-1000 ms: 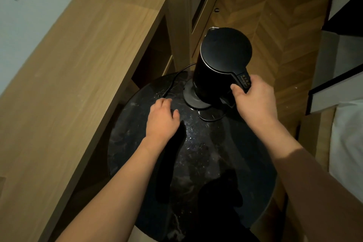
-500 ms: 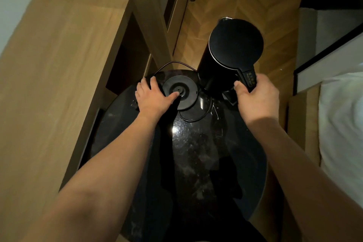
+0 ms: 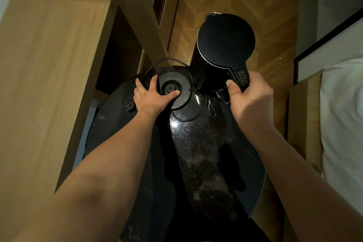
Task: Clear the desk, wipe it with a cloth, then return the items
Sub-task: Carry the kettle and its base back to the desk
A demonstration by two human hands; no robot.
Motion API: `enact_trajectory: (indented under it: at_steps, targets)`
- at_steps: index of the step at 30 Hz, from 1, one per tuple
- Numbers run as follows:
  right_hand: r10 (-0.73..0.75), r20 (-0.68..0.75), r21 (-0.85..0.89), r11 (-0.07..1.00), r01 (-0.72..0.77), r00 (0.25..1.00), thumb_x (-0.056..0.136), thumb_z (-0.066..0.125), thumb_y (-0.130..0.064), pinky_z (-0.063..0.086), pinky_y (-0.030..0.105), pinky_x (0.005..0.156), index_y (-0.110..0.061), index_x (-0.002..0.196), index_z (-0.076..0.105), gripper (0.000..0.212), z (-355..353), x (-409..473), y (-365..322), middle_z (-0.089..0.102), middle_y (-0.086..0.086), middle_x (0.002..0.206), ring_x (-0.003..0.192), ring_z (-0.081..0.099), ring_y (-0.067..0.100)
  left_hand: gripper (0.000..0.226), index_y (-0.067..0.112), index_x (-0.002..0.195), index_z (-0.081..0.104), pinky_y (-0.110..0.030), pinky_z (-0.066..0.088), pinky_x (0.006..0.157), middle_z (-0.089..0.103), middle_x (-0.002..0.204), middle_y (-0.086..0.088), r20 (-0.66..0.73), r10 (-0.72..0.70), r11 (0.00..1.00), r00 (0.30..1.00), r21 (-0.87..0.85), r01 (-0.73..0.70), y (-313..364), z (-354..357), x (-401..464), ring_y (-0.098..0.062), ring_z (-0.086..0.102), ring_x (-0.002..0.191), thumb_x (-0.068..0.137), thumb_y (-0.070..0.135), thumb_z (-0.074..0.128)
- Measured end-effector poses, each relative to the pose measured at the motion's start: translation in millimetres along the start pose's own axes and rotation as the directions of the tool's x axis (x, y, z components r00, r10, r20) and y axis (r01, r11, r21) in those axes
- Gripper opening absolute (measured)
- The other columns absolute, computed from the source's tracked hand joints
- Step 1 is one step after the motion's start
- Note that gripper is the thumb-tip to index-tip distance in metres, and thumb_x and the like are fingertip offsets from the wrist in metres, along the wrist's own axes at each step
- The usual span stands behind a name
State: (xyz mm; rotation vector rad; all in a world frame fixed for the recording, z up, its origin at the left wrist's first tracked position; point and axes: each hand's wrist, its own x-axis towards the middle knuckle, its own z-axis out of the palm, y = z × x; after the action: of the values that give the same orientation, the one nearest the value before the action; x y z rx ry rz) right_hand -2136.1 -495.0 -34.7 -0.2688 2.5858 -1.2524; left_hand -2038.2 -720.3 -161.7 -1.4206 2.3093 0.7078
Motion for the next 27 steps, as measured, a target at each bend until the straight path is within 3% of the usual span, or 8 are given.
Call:
enact_trajectory:
  at_steps: [5, 9, 12, 15, 21, 27]
  targets:
    - [0.008, 0.023, -0.007, 1.0, -0.008, 1.0, 0.095, 0.063, -0.024, 0.036, 0.009, 0.053, -0.005, 0.103, 0.061, 0.021, 0.5, -3.9, 3.6, 0.051, -0.007, 0.069, 0.059, 0.048, 0.005, 0.117, 0.043, 0.158, 0.003, -0.051, 0.008, 0.123, 0.0, 0.167, -0.02, 0.038, -0.035, 0.998, 0.999, 0.062, 0.033, 3.5, -0.7, 0.6, -0.04, 0.003, 0.153, 0.065, 0.095, 0.05]
    - [-0.008, 0.025, -0.018, 1.0, 0.009, 1.0, 0.095, 0.063, -0.023, 0.036, 0.009, 0.053, -0.006, 0.102, 0.06, 0.019, -3.1, -7.8, 6.6, 0.051, -0.007, 0.07, 0.059, 0.048, 0.006, 0.093, 0.044, 0.156, 0.016, -0.051, 0.013, 0.12, 0.015, 0.162, -0.024, -0.054, 0.029, 1.0, 0.998, 0.015, -0.028, 1.9, 6.8, -0.2, -0.042, 0.016, 0.148, 0.079, 0.084, 0.049]
    - [-0.002, 0.035, -0.022, 1.0, 0.003, 0.999, 0.095, 0.063, -0.025, 0.045, 0.025, 0.06, -0.006, 0.103, 0.06, 0.02, -6.7, -11.1, 9.8, 0.055, -0.002, 0.072, 0.062, 0.052, 0.011, 0.068, 0.039, 0.146, 0.036, -0.049, 0.02, 0.118, 0.031, 0.152, -0.023, -0.151, 0.093, 0.994, 0.984, -0.05, -0.101, 2.5, 17.0, -6.8, -0.042, 0.027, 0.141, 0.088, 0.067, 0.055]
    - [0.018, 0.046, -0.031, 0.999, -0.016, 0.999, 0.095, 0.062, -0.027, 0.052, 0.038, 0.07, -0.007, 0.107, 0.06, 0.023, -12.2, -14.2, 11.4, 0.06, 0.004, 0.076, 0.068, 0.057, 0.02, 0.054, 0.029, 0.137, 0.046, -0.049, 0.024, 0.116, 0.032, 0.149, -0.025, -0.165, 0.074, 0.992, 0.984, -0.088, -0.089, 5.9, 24.0, -14.8, -0.044, 0.03, 0.138, 0.092, 0.058, 0.057]
    - [0.068, 0.07, -0.039, 0.997, -0.065, 0.995, 0.096, 0.059, -0.032, 0.055, 0.047, 0.077, -0.018, 0.105, 0.059, 0.017, -24.2, -22.5, 6.5, 0.062, 0.0, 0.08, 0.075, 0.062, 0.022, 0.045, 0.023, 0.126, 0.05, -0.051, 0.028, 0.114, 0.033, 0.148, -0.025, -0.167, 0.04, 0.986, 0.985, -0.153, -0.065, -4.5, 25.4, -33.3, -0.046, 0.034, 0.133, 0.095, 0.054, 0.057]
    - [0.009, 0.083, -0.05, 0.999, -0.005, 0.996, 0.096, 0.059, -0.031, 0.052, 0.039, 0.072, -0.017, 0.103, 0.059, 0.016, -31.4, -32.8, -3.6, 0.06, -0.002, 0.08, 0.074, 0.059, 0.022, 0.039, 0.028, 0.124, 0.049, -0.049, 0.028, 0.115, 0.035, 0.143, -0.016, -0.218, 0.006, 0.918, 0.976, -0.385, -0.092, -29.0, 15.9, -80.0, -0.039, 0.036, 0.132, 0.095, 0.052, 0.058]
